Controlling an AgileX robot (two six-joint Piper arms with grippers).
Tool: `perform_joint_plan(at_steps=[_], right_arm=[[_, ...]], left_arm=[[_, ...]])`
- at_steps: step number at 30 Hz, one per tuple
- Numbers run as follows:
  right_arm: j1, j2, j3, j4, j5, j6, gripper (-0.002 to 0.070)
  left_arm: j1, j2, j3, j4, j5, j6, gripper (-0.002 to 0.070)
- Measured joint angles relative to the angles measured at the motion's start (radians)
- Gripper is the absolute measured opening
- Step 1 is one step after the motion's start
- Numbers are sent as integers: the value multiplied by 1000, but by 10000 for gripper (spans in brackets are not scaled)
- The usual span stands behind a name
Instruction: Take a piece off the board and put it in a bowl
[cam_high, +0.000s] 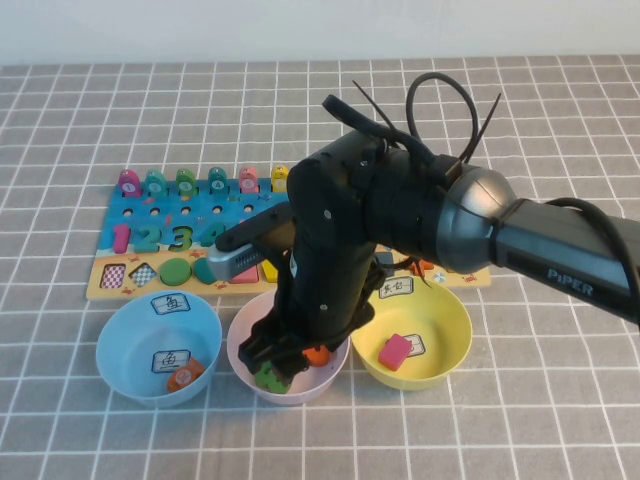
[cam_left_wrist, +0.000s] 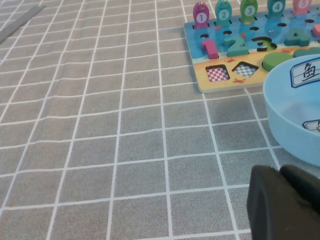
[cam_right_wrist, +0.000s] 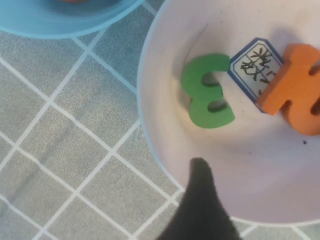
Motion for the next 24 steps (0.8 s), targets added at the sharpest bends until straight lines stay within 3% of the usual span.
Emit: perform_joint_plan(at_steps=[6, 9, 14, 16, 24], right_arm=[[2, -72, 16, -8, 11, 0, 424], [0, -175, 59, -8, 32, 0, 321], [-31, -324, 116, -48, 92, 2, 71], [-36, -363, 125, -99, 99, 21, 25], [-36, -564, 211, -226, 103, 100, -13]], left_arm=[[0, 0, 0, 0, 0, 0, 0], [0, 0, 0, 0, 0, 0, -1], [0, 0, 0, 0, 0, 0, 0], [0, 0, 0, 0, 0, 0, -1], [0, 0, 0, 0, 0, 0, -1]])
